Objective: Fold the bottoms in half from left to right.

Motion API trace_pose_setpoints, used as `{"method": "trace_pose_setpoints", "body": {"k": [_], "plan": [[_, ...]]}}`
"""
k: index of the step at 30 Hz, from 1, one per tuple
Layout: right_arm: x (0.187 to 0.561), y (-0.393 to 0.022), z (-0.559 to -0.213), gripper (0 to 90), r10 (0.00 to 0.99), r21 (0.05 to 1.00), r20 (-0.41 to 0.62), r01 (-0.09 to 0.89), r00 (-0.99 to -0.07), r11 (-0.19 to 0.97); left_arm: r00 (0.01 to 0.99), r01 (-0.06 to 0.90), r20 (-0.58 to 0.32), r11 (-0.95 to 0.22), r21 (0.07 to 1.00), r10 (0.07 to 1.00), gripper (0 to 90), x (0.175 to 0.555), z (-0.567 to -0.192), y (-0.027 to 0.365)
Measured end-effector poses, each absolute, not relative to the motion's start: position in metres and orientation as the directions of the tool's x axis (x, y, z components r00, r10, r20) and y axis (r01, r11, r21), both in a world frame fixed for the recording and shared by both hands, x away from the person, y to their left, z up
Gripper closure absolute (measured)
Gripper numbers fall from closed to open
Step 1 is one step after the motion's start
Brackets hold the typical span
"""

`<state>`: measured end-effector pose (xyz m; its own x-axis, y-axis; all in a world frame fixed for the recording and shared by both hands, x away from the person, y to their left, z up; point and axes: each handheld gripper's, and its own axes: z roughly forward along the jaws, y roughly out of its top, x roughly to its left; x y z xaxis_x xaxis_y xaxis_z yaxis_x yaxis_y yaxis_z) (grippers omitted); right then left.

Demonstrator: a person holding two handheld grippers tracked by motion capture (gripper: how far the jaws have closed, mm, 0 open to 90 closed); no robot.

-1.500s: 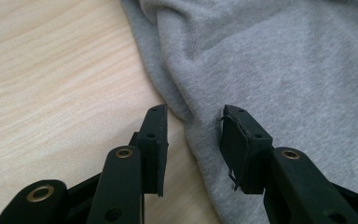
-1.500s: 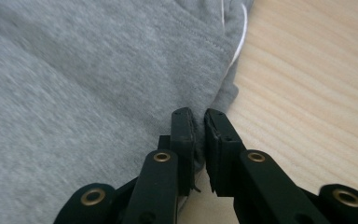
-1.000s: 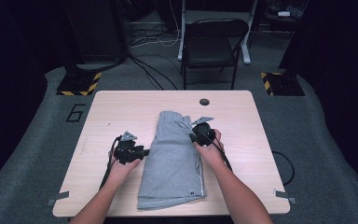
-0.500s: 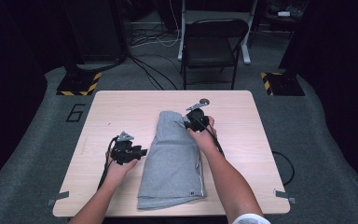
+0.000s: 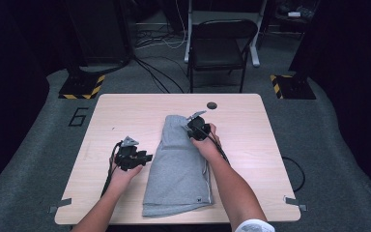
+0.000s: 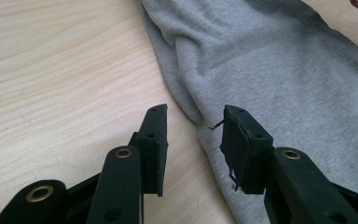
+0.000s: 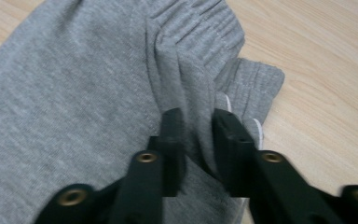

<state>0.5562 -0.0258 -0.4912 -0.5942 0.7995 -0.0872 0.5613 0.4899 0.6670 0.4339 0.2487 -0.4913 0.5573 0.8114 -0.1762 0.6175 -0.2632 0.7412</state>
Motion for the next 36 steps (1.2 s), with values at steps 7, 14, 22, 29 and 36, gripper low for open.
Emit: {"method": "trace_pose_setpoints", "body": {"k": [7, 14, 22, 29, 36], "plan": [[0.550, -0.033, -0.476, 89.4, 0.801, 0.714, -0.130, 0.506, -0.584, 0.484, 0.558, 0.621, -0.177, -0.266, 0.737, 0.811, 60.9, 0.435, -0.491, 0.249], [0.539, -0.038, -0.458, 89.5, 0.810, 0.745, -0.260, 0.424, -0.526, 0.514, 0.565, 0.619, -0.171, -0.278, 0.734, 0.807, 60.9, 0.435, -0.492, 0.248], [0.553, -0.040, -0.496, 82.6, 0.843, 0.651, -0.210, 0.573, -0.495, 0.499, 0.575, 0.616, -0.178, -0.280, 0.736, 0.799, 60.7, 0.434, -0.495, 0.240], [0.554, -0.047, -0.498, 73.8, 0.855, 0.676, -0.162, 0.575, -0.493, 0.460, 0.561, 0.621, -0.187, -0.262, 0.739, 0.806, 60.5, 0.435, -0.496, 0.240], [0.553, -0.054, -0.490, 71.2, 0.856, 0.694, -0.125, 0.573, -0.501, 0.437, 0.575, 0.614, -0.171, -0.285, 0.736, 0.800, 60.3, 0.436, -0.493, 0.244]]}}
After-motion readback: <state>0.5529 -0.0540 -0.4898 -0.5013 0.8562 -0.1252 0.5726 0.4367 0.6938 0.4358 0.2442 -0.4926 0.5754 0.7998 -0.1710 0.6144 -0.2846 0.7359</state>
